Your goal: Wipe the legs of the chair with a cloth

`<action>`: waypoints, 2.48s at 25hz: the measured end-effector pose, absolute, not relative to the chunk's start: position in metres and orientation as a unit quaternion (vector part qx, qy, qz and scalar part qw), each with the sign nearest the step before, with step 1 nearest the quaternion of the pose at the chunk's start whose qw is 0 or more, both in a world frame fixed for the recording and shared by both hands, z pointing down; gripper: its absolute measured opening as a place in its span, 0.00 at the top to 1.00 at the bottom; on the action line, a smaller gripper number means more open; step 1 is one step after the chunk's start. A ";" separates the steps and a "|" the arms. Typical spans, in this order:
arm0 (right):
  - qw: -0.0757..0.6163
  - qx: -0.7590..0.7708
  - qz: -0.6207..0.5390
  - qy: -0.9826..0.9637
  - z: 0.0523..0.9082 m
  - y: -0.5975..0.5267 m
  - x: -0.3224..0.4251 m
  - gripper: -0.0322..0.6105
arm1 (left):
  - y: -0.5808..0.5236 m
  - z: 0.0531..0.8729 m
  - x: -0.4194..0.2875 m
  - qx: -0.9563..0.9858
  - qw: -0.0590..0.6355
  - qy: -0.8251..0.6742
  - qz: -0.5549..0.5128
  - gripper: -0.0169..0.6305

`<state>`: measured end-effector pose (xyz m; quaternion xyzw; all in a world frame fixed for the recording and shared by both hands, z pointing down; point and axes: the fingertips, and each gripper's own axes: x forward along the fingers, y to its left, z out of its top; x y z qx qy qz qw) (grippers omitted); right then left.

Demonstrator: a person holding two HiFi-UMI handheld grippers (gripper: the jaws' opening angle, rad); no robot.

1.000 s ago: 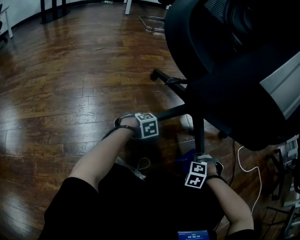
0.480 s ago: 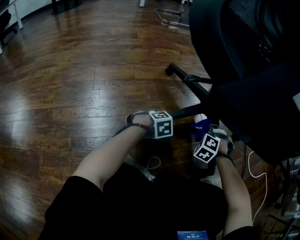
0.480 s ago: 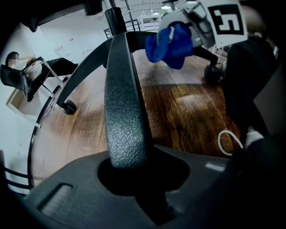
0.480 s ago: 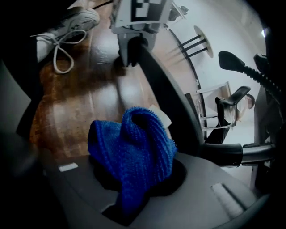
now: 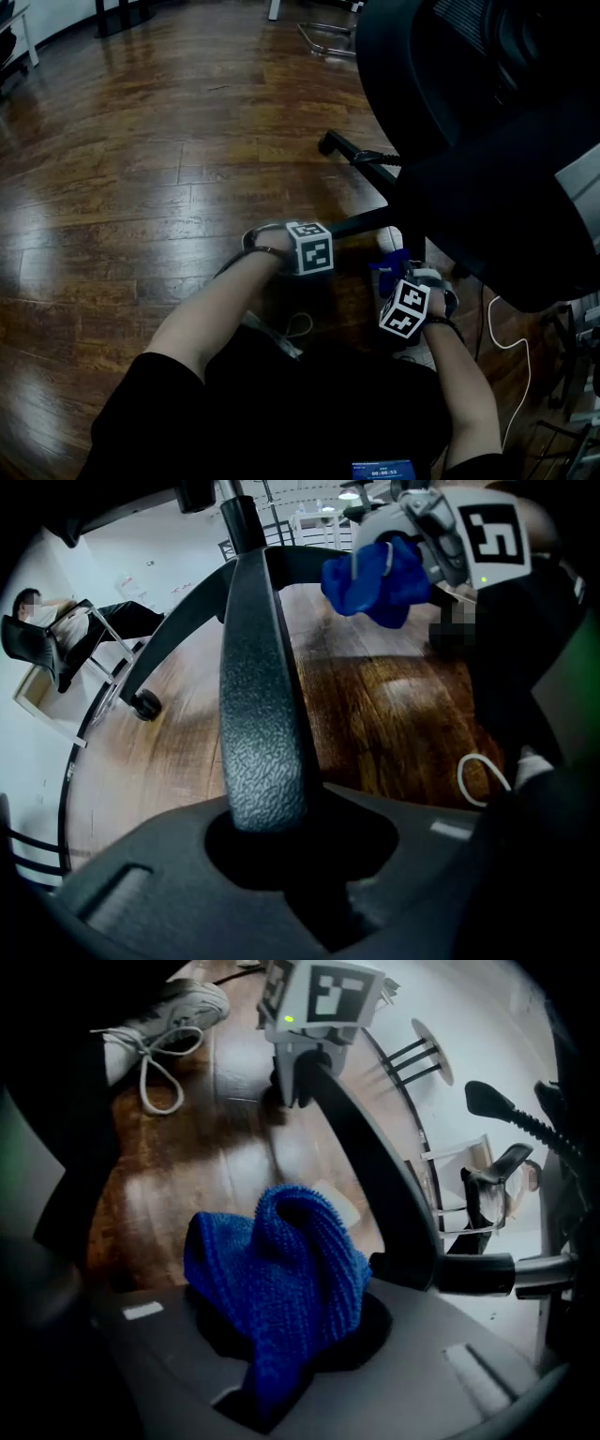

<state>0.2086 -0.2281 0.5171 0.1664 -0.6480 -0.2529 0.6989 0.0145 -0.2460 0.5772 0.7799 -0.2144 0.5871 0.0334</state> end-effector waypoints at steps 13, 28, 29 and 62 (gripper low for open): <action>0.698 0.133 -0.205 -0.673 0.529 -0.175 0.228 0.82 | -0.247 0.575 0.015 0.780 0.036 -0.216 0.586 0.88; 0.682 0.223 -0.296 -0.631 0.502 -0.289 0.193 0.82 | -0.246 0.576 0.016 0.778 0.033 -0.213 0.590 0.88; 0.687 0.217 -0.290 -0.630 0.505 -0.280 0.196 0.82 | -0.247 0.576 0.016 0.779 0.034 -0.213 0.589 0.88; 0.692 0.219 -0.294 -0.621 0.507 -0.280 0.199 0.82 | -0.247 0.577 0.017 0.779 0.034 -0.213 0.589 0.88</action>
